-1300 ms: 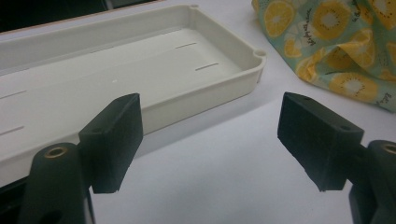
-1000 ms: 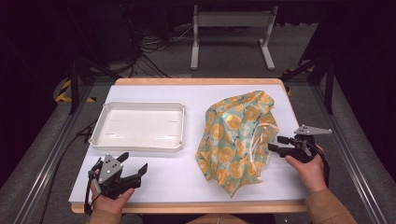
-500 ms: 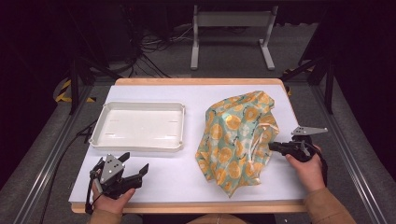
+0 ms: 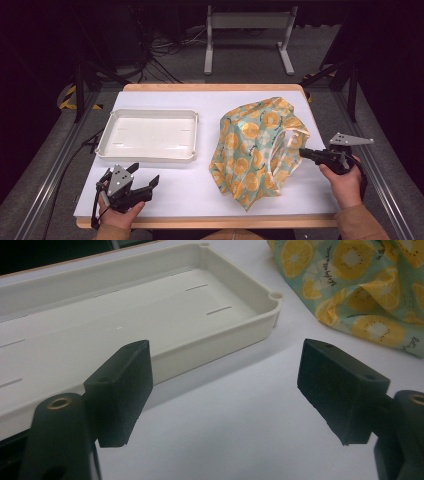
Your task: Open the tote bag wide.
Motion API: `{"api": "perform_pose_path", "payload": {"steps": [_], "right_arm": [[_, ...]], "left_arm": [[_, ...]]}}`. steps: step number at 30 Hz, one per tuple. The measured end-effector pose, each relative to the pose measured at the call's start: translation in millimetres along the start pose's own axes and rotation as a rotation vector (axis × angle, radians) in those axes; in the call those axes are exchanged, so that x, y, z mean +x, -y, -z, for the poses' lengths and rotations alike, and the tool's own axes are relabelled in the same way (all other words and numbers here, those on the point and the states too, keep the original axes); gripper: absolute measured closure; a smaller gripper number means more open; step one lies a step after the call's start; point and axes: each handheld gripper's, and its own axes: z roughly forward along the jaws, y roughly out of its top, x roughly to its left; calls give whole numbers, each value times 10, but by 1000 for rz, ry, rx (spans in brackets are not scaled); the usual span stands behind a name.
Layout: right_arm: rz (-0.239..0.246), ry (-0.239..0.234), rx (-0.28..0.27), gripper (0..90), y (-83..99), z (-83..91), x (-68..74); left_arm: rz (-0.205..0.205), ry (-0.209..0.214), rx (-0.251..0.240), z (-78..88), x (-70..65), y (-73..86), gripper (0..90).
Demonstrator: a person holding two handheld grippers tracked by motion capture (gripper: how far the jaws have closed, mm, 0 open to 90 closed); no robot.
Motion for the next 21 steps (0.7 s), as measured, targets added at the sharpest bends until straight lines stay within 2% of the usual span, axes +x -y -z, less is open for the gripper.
{"api": "perform_pose_path", "payload": {"steps": [9,15,21], "right_arm": [[52,-15,-109,900,-213,270,150],[107,-29,-165,900,-361,362,262],[139,-39,-202,900,-507,417,345]], "left_arm": [[-2,-3,0,7,-4,-10,228],[3,-3,0,0,-15,-5,228],[5,-4,1,11,-6,-6,228]]}}
